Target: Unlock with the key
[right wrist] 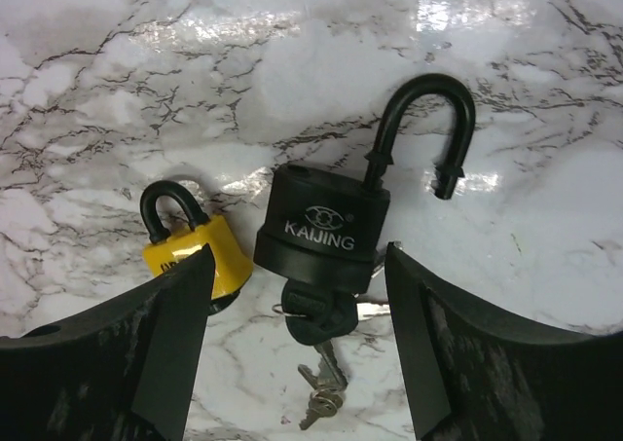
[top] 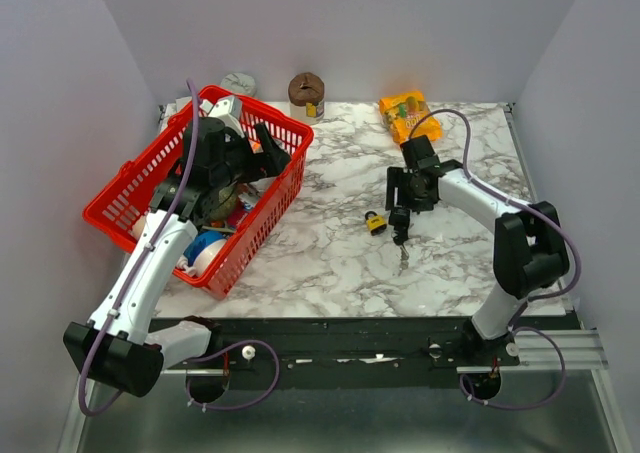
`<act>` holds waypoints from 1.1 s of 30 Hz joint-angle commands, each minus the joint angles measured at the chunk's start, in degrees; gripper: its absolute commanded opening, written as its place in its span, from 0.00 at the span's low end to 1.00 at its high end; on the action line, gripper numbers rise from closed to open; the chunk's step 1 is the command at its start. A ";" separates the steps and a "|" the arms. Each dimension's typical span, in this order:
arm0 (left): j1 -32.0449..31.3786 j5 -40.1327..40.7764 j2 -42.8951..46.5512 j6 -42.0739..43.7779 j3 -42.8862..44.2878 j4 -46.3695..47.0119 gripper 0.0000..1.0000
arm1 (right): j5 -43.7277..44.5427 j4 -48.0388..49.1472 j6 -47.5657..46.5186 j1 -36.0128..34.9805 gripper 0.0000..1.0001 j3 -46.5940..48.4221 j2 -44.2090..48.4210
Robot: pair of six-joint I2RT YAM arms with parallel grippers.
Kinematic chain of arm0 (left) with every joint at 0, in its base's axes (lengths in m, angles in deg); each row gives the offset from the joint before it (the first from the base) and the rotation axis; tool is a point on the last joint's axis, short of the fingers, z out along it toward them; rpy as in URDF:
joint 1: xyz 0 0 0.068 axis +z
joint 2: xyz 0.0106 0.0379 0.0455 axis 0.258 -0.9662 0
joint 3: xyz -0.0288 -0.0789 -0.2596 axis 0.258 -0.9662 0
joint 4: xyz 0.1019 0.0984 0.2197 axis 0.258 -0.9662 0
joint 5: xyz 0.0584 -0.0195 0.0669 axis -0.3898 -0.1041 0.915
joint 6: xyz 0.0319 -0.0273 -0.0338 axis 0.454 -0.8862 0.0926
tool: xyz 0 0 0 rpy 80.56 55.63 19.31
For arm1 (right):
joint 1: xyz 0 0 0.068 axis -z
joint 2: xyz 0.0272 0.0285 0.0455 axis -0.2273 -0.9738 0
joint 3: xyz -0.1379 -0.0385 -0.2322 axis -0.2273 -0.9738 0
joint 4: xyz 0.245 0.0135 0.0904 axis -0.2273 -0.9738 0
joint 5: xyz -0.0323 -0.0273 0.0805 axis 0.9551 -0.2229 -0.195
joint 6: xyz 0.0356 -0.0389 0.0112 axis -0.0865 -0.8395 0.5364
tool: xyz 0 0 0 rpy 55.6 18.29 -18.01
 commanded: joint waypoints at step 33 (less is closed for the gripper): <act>4.02 -5.38 -0.93 1.38 -1.99 -0.86 0.99 | 8.00 -1.43 0.96 -1.53 0.38 4.30 -11.78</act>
